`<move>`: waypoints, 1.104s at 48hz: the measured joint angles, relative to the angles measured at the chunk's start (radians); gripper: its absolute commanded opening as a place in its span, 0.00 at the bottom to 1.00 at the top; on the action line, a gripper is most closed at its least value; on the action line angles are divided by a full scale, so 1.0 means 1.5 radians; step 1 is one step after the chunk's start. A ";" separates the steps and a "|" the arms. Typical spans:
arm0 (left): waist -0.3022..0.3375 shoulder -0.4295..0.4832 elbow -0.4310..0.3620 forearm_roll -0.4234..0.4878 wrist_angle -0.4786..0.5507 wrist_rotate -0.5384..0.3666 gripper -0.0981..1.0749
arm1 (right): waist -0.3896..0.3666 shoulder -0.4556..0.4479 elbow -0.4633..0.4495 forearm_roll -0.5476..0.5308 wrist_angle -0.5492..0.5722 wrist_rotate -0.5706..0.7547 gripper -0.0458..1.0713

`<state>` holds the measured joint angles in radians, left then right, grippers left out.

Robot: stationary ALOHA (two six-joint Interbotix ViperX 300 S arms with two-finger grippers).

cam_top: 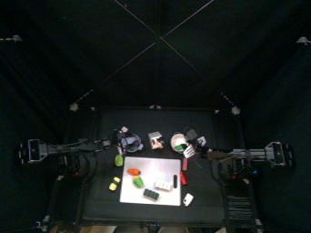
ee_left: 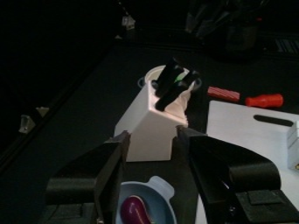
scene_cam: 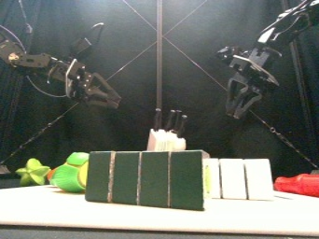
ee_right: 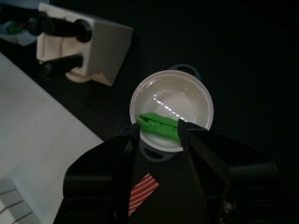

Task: Grab peas

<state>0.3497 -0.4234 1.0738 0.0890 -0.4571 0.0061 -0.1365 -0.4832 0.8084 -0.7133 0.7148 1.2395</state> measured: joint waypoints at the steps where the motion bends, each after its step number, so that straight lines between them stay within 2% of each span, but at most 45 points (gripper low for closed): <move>1: 0.000 -0.006 0.000 0.000 0.000 -0.001 0.81 | -0.013 0.001 0.000 0.012 -0.011 -0.015 0.73; 7: 0.000 -0.039 0.006 -0.009 -0.001 -0.005 0.81 | -0.079 0.008 -0.012 0.075 -0.047 -0.092 0.73; 15: -0.006 -0.084 0.037 -0.034 -0.001 -0.004 0.81 | -0.120 0.040 -0.044 0.138 -0.049 -0.191 0.73; 25: -0.010 -0.121 0.069 -0.037 -0.001 -0.006 0.81 | -0.129 0.061 -0.084 0.183 -0.042 -0.330 0.73; 33: -0.021 -0.118 0.075 -0.038 -0.003 -0.006 0.81 | -0.136 0.091 -0.092 0.222 -0.027 -0.411 0.73; 48: -0.031 -0.112 0.075 -0.038 -0.028 -0.004 0.81 | -0.140 0.163 -0.129 0.296 0.090 -0.598 0.74; 53: -0.031 -0.112 0.075 -0.038 -0.028 -0.004 0.81 | -0.148 0.180 -0.146 0.319 0.105 -0.649 0.74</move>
<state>0.3037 -0.5921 1.1858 0.0322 -0.4985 0.0000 -0.3590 -0.2132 0.5890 -0.2347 0.8728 0.2654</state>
